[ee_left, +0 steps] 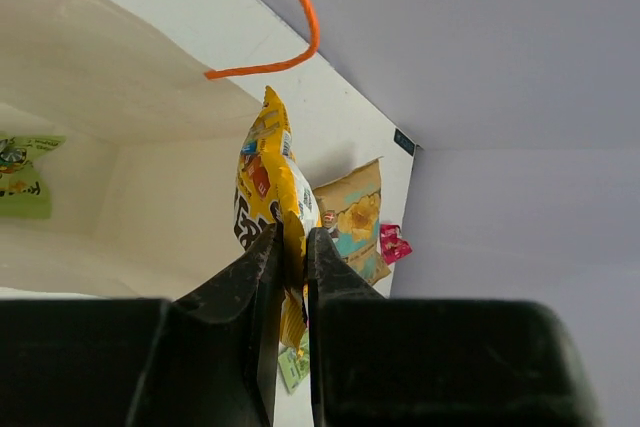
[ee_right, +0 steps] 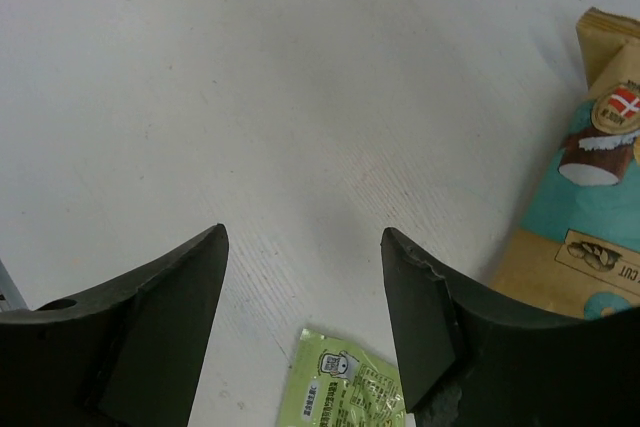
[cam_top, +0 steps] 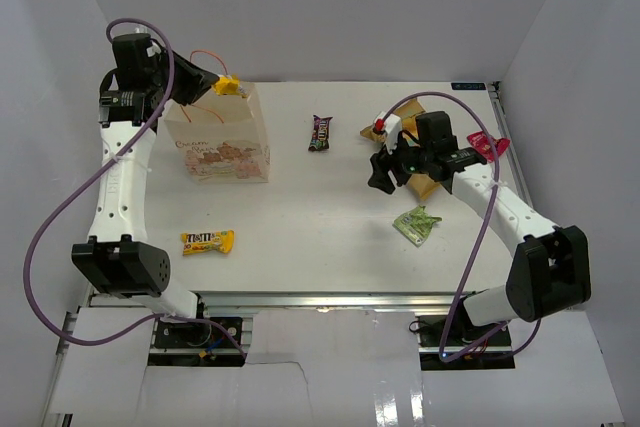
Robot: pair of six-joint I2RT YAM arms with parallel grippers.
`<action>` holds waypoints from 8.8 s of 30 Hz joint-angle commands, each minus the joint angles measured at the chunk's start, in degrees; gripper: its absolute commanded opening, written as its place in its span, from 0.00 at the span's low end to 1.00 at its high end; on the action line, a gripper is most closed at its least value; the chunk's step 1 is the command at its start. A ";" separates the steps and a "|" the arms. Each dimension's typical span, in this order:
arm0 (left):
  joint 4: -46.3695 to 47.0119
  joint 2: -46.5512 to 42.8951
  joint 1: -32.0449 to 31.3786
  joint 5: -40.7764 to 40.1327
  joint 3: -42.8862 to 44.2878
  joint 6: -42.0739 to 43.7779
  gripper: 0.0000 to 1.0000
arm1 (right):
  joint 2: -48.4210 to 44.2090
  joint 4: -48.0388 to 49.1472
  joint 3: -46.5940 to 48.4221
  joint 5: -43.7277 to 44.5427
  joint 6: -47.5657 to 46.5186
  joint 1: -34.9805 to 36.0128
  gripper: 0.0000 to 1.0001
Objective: Place the snacks into the paper bag
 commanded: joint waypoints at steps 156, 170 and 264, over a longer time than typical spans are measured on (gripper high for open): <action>-13.03 -0.98 -12.22 -29.03 13.80 18.98 0.81 | -4.22 -1.69 -4.38 -7.42 -3.76 -7.41 0.93; -15.31 -41.92 -11.87 -40.74 -27.42 -3.88 0.80 | 22.84 10.36 16.25 49.81 2.75 -8.03 0.90; -0.62 -8.73 -30.94 -23.38 10.00 0.97 0.00 | -0.71 4.04 2.91 -8.38 -1.74 -17.87 0.90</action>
